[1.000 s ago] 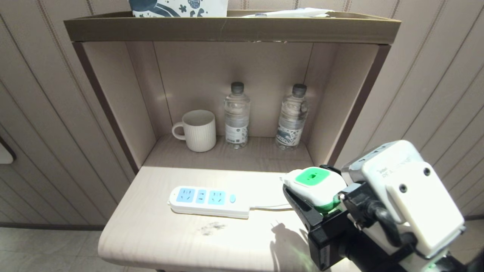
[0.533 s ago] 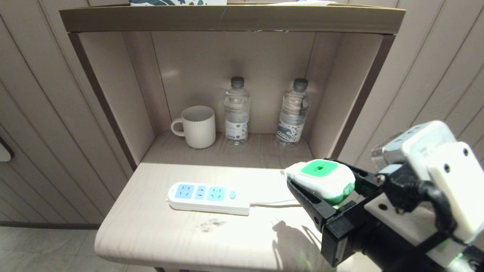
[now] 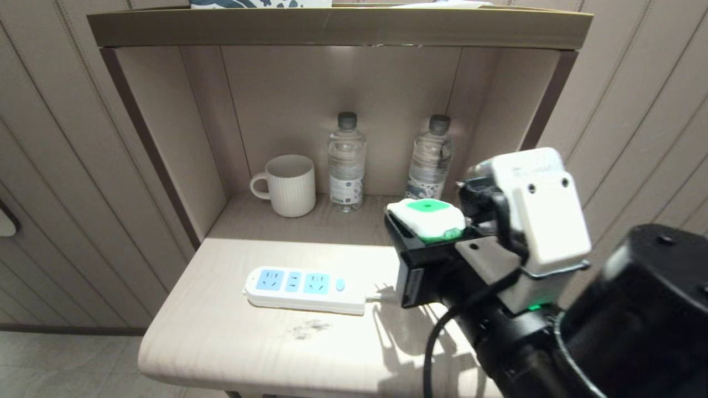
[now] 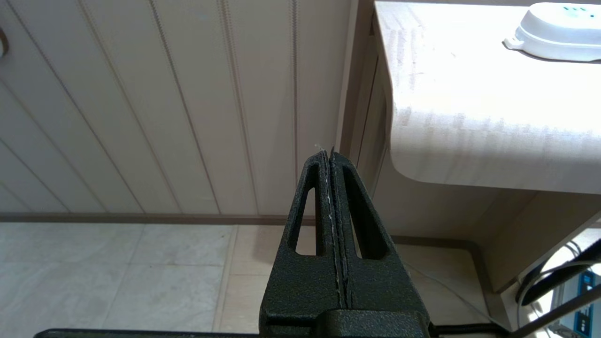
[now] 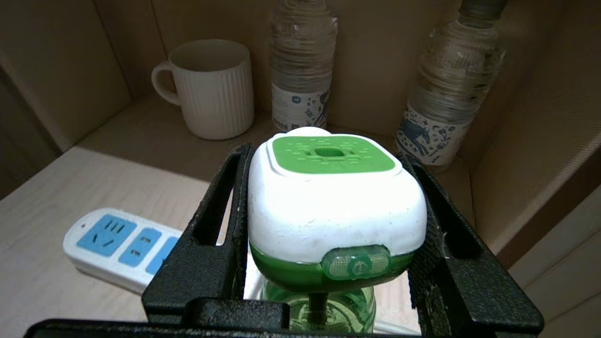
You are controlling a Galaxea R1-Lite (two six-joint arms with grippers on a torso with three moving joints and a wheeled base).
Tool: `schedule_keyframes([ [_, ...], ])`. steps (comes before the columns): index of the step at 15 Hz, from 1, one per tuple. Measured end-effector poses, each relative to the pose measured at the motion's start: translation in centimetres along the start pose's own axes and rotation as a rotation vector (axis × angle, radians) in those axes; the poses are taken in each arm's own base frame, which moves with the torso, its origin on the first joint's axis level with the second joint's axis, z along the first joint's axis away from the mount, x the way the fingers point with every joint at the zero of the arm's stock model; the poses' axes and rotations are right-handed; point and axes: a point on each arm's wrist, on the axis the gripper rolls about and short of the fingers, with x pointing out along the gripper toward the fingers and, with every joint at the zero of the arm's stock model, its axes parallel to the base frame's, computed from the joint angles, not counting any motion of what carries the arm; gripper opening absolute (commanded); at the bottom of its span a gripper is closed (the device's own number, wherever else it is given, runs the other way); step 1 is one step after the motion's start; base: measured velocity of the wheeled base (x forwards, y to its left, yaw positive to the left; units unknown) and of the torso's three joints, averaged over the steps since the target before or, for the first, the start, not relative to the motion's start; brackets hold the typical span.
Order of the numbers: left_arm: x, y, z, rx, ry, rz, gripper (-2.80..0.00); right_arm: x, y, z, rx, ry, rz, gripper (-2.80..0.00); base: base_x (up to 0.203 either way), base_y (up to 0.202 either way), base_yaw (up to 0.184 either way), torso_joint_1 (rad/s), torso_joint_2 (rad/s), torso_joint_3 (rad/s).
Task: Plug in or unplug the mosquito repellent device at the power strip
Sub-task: Place the mosquito repellent liquid on the table
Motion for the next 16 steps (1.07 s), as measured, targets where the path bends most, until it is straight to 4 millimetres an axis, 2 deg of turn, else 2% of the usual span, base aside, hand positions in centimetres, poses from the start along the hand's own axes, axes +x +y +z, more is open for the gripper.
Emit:
schedule_keyframes([
  [4, 0.0, 0.0, 0.0, 0.0, 0.0, 0.0, -2.8, 2.7, 4.5, -1.3, -0.009, -0.039, -0.038, -2.8, 0.0, 0.0, 0.0, 0.0, 0.0, 0.0],
  [9, 0.0, 0.0, 0.0, 0.0, 0.0, 0.0, -2.8, 4.0, 8.0, -3.2, -0.002, -0.043, -0.08, -2.8, 0.0, 0.0, 0.0, 0.0, 0.0, 0.0],
  [16, 0.0, 0.0, 0.0, 0.0, 0.0, 0.0, -2.8, 5.3, 10.8, -4.6, -0.028, -0.048, -0.073, -2.8, 0.0, 0.0, 0.0, 0.0, 0.0, 0.0],
])
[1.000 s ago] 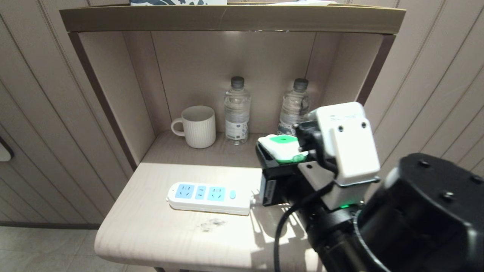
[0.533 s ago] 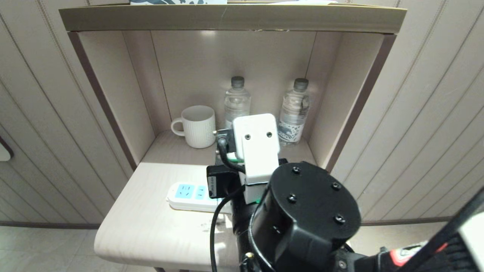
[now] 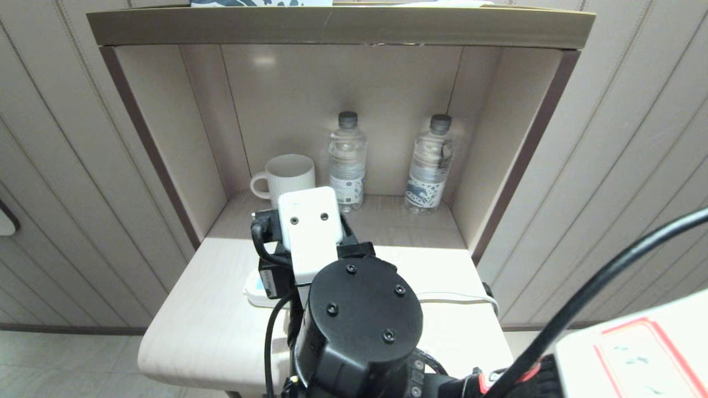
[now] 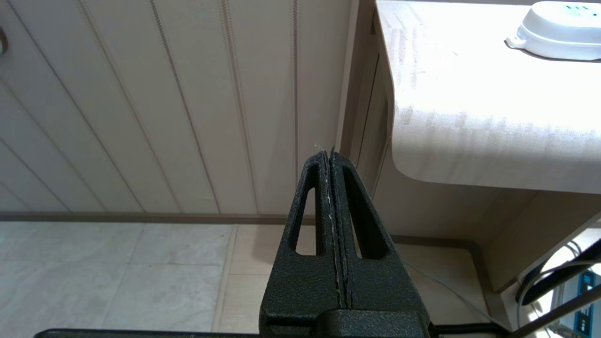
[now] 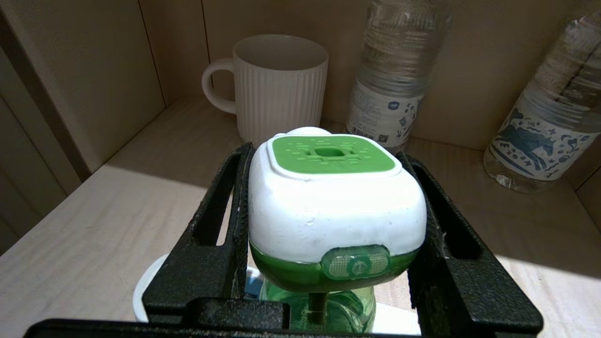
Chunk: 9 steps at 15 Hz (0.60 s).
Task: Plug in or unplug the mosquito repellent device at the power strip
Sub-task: Place the mosquito repellent liquid on the table
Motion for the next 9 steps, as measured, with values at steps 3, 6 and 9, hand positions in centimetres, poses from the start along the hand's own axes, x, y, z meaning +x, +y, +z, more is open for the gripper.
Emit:
schedule_keyframes([
  [3, 0.0, 0.0, 0.0, 0.0, 0.0, 0.0, -2.8, 0.3, 0.7, -0.5, -0.009, 0.001, 0.001, -2.8, 0.0, 0.0, 0.0, 0.0, 0.0, 0.0],
  [6, 0.0, 0.0, 0.0, 0.0, 0.0, 0.0, -2.8, 0.5, 1.1, -1.3, -0.016, 0.004, 0.003, -2.8, 0.0, 0.0, 0.0, 0.0, 0.0, 0.0],
  [9, 0.0, 0.0, 0.0, 0.0, 0.0, 0.0, -2.8, 0.6, 1.5, -2.0, -0.022, 0.008, 0.005, -2.8, 0.0, 0.0, 0.0, 0.0, 0.0, 0.0],
])
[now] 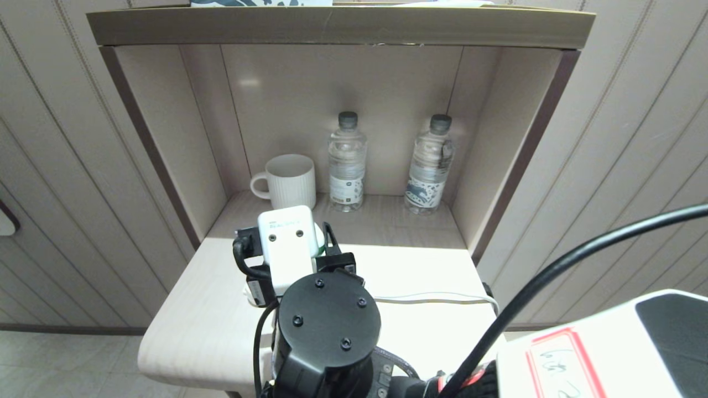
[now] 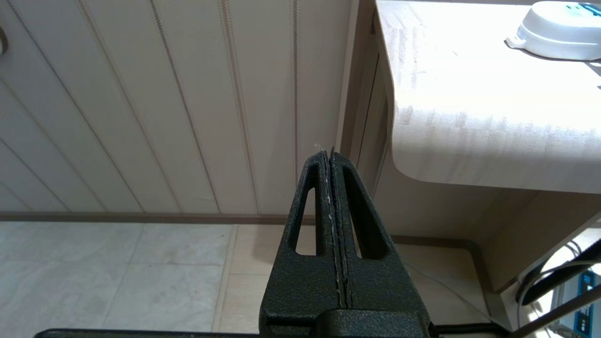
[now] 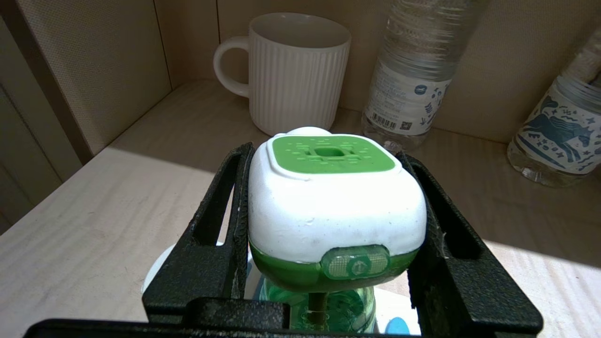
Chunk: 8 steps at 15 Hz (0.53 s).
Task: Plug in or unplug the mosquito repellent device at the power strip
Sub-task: Place the mosquito repellent liquid on the table
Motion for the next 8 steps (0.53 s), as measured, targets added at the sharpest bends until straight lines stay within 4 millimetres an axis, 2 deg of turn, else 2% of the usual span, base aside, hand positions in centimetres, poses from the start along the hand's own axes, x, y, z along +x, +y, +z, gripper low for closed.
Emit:
schedule_keyframes([
  [8, 0.0, 0.0, 0.0, 0.0, 0.0, 0.0, -2.8, 0.41, 0.96, -1.0, -0.003, 0.002, 0.001, -2.8, 0.0, 0.0, 0.0, 0.0, 0.0, 0.0],
])
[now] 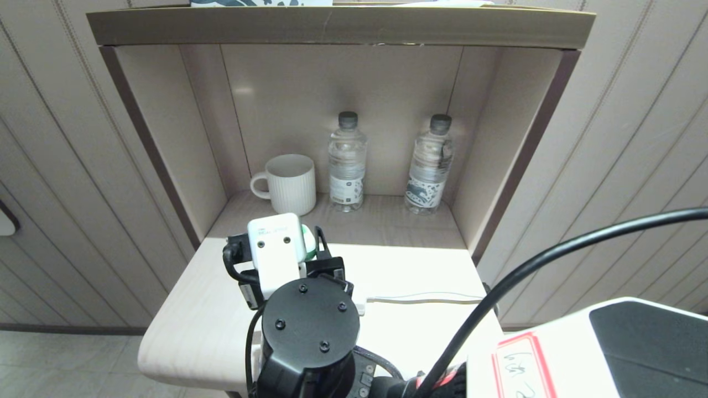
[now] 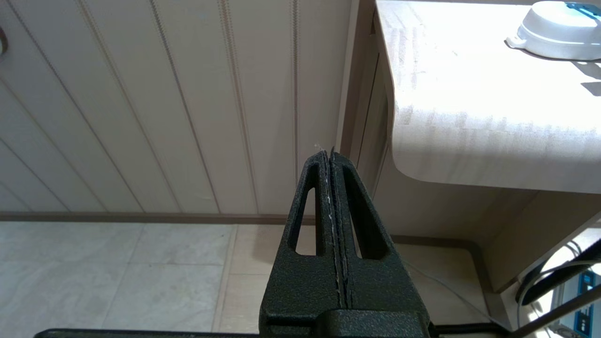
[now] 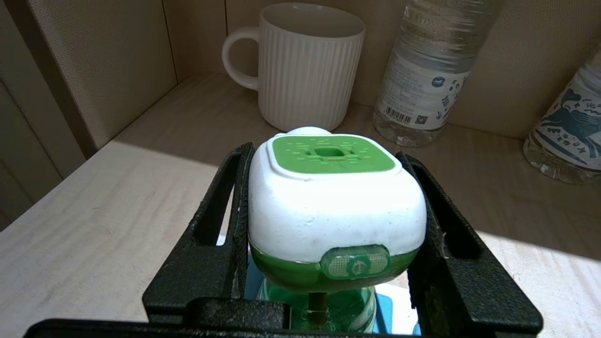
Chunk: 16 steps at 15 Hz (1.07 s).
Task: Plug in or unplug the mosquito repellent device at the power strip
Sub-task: Place the mosquito repellent liquid on the table
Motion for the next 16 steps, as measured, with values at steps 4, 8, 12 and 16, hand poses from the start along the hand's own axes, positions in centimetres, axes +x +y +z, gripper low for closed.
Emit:
schedule_keyframes([
  [4, 0.0, 0.0, 0.0, 0.0, 0.0, 0.0, -2.8, -0.1, 0.1, -0.5, 0.0, 0.005, 0.002, -2.8, 0.0, 0.0, 0.0, 0.0, 0.0, 0.0],
  [8, 0.0, 0.0, 0.0, 0.0, 0.0, 0.0, -2.8, -0.2, 0.0, -1.0, -0.001, 0.014, 0.006, -2.8, 0.0, 0.0, 0.0, 0.0, 0.0, 0.0],
  [12, 0.0, 0.0, 0.0, 0.0, 0.0, 0.0, -2.8, -0.3, -0.1, -1.1, -0.001, 0.017, 0.007, -2.8, 0.0, 0.0, 0.0, 0.0, 0.0, 0.0],
  [16, 0.0, 0.0, 0.0, 0.0, 0.0, -0.001, -2.8, -0.6, -0.1, -1.4, -0.007, 0.025, 0.012, -2.8, 0.0, 0.0, 0.0, 0.0, 0.0, 0.0],
])
